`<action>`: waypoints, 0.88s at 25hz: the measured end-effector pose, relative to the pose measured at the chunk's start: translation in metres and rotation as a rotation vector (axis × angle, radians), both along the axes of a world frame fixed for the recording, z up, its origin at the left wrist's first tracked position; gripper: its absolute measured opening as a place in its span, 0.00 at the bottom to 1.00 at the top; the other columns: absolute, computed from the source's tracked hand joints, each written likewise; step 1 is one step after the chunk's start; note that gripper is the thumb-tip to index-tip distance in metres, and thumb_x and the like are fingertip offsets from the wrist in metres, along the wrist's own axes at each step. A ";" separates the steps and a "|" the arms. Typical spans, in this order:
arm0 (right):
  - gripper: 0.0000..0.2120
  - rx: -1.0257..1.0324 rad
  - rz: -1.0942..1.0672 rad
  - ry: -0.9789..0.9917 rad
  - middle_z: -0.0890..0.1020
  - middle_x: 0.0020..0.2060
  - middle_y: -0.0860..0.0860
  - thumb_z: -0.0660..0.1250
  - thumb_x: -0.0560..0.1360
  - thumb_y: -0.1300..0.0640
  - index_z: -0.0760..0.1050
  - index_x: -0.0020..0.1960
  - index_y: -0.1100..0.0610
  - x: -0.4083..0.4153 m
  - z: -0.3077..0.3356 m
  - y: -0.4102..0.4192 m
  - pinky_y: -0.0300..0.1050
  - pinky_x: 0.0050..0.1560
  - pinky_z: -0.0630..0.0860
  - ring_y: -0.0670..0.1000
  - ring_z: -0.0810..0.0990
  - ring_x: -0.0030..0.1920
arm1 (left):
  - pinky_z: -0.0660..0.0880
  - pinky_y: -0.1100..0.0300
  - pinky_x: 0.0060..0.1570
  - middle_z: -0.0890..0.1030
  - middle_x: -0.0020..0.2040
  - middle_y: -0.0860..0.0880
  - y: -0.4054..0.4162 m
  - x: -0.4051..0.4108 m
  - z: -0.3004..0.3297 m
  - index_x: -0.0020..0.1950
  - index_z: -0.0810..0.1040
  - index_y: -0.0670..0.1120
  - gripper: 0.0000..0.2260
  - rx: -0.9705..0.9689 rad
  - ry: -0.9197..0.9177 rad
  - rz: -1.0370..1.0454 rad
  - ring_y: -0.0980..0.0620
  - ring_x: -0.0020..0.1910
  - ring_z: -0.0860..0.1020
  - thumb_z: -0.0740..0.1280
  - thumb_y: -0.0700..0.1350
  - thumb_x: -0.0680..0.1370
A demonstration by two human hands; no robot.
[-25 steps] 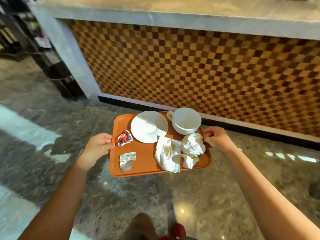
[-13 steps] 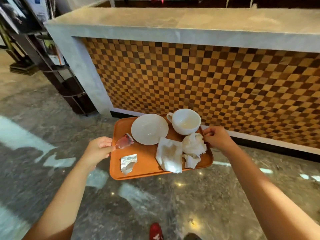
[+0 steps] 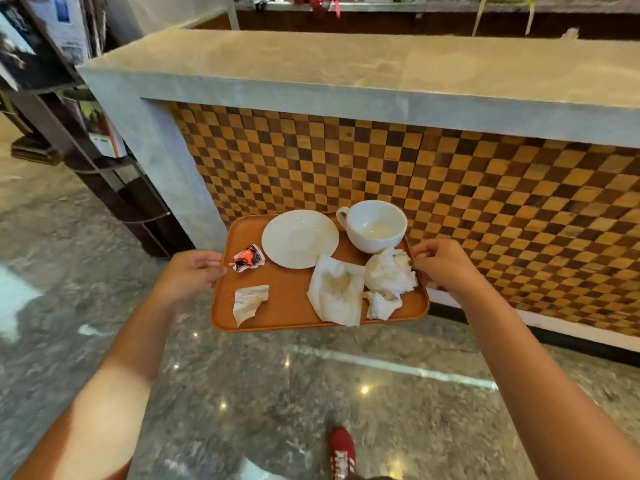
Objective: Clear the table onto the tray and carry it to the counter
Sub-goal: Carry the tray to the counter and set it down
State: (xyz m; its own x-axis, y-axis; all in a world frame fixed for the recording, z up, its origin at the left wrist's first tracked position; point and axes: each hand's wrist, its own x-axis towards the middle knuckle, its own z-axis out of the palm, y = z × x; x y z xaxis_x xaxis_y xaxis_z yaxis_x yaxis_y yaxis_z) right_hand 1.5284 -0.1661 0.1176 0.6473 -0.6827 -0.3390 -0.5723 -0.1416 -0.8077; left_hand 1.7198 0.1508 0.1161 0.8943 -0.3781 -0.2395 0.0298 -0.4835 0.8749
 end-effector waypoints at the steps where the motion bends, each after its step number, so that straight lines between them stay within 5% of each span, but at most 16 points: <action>1: 0.07 0.001 0.008 0.003 0.77 0.38 0.55 0.62 0.74 0.68 0.79 0.45 0.61 0.022 0.004 -0.008 0.38 0.31 0.74 0.48 0.74 0.35 | 0.75 0.69 0.31 0.81 0.41 0.45 -0.008 0.021 0.004 0.53 0.78 0.38 0.09 0.007 -0.015 -0.001 0.56 0.33 0.80 0.65 0.33 0.74; 5: 0.07 -0.030 0.051 0.000 0.79 0.42 0.54 0.64 0.74 0.65 0.80 0.47 0.60 0.107 0.023 -0.033 0.39 0.35 0.76 0.48 0.76 0.38 | 0.74 0.60 0.40 0.82 0.42 0.45 -0.035 0.110 0.024 0.57 0.78 0.37 0.11 0.012 -0.049 0.029 0.52 0.39 0.78 0.66 0.34 0.75; 9: 0.06 -0.076 0.049 -0.050 0.79 0.40 0.51 0.65 0.74 0.63 0.77 0.42 0.55 0.181 0.046 -0.049 0.37 0.32 0.73 0.47 0.76 0.40 | 0.76 0.65 0.33 0.83 0.33 0.52 -0.059 0.190 0.043 0.57 0.78 0.40 0.11 -0.038 -0.048 0.043 0.57 0.33 0.80 0.65 0.33 0.75; 12: 0.04 -0.098 -0.008 -0.098 0.79 0.40 0.51 0.66 0.74 0.63 0.77 0.44 0.55 0.235 0.059 -0.057 0.38 0.33 0.73 0.48 0.78 0.41 | 0.74 0.62 0.39 0.81 0.41 0.47 -0.074 0.256 0.055 0.58 0.77 0.37 0.12 -0.075 -0.077 0.014 0.52 0.39 0.79 0.66 0.34 0.75; 16: 0.08 -0.116 -0.086 -0.126 0.79 0.36 0.51 0.66 0.73 0.65 0.77 0.39 0.54 0.297 0.080 -0.061 0.37 0.31 0.72 0.47 0.77 0.37 | 0.77 0.71 0.33 0.84 0.32 0.53 -0.091 0.343 0.078 0.47 0.79 0.46 0.10 -0.087 -0.115 -0.092 0.61 0.30 0.80 0.65 0.33 0.75; 22: 0.04 -0.114 -0.155 -0.132 0.78 0.31 0.53 0.67 0.72 0.67 0.78 0.42 0.60 0.367 0.112 -0.077 0.32 0.22 0.72 0.47 0.76 0.29 | 0.74 0.74 0.28 0.81 0.26 0.60 -0.118 0.443 0.101 0.51 0.78 0.44 0.10 -0.094 -0.173 -0.135 0.64 0.26 0.78 0.65 0.32 0.74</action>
